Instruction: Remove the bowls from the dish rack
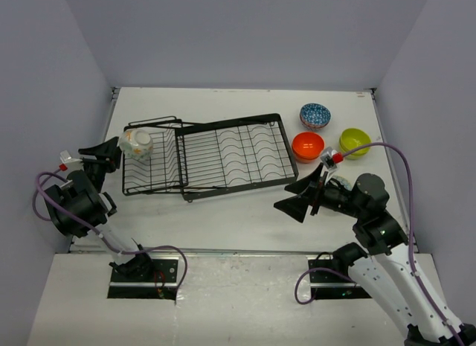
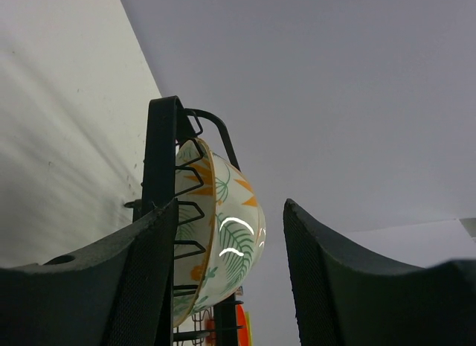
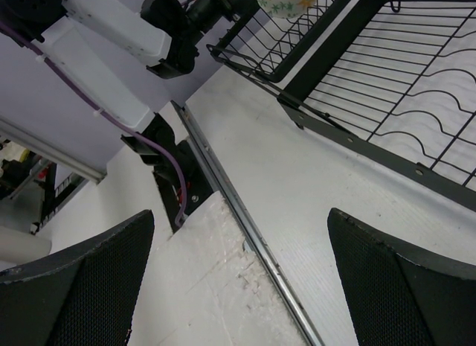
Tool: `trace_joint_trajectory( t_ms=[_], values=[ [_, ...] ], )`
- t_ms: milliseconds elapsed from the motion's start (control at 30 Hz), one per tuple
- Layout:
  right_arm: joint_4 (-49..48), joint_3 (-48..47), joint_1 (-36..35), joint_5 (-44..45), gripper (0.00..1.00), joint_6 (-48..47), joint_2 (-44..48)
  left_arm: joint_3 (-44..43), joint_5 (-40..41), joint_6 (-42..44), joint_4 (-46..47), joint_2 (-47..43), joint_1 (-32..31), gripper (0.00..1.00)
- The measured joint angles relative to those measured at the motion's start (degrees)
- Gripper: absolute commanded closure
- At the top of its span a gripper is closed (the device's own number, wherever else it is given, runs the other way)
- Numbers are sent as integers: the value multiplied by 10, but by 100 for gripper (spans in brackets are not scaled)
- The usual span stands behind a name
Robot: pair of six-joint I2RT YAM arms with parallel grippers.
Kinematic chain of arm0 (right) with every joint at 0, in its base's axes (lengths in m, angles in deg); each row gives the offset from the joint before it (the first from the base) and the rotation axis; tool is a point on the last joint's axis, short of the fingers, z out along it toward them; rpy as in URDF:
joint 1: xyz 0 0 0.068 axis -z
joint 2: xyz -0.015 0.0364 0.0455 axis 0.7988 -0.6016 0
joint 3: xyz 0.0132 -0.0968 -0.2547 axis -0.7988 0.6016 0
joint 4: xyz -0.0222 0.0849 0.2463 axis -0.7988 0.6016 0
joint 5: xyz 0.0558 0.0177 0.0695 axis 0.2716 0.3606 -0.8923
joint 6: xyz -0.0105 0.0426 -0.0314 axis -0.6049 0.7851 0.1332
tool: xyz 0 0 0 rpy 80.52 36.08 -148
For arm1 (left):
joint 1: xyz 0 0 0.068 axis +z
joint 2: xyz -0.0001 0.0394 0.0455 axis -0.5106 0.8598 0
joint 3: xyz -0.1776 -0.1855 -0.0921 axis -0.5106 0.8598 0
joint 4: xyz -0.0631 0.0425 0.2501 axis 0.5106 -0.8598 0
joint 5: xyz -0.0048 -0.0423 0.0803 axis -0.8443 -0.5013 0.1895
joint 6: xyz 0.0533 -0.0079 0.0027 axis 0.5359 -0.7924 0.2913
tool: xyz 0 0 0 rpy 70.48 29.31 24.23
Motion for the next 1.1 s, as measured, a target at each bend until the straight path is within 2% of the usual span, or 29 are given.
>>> trace_joint_trajectory(
  t_ms=[1100],
  values=[
    [-3,0,-5,0,1,0,0,3,-19,-19,-31,-37,-2,40]
  ],
)
